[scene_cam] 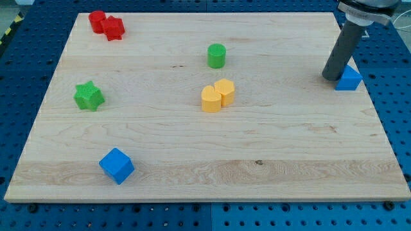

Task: Point your arm to center

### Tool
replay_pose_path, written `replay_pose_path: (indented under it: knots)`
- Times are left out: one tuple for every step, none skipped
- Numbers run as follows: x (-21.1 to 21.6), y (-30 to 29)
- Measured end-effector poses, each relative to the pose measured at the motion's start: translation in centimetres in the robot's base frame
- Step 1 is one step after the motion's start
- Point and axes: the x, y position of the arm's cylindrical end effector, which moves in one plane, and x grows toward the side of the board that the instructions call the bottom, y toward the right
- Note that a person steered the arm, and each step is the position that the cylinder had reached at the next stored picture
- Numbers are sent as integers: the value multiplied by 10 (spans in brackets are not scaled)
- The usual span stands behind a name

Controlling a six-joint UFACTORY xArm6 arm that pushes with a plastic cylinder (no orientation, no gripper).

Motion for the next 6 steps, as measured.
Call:
replay_pose_path:
  knots:
    - [0,-12]
    - [0,-27]
    - [3,-33]
    - [3,-40]
    - [3,-51]
    - [5,-67]
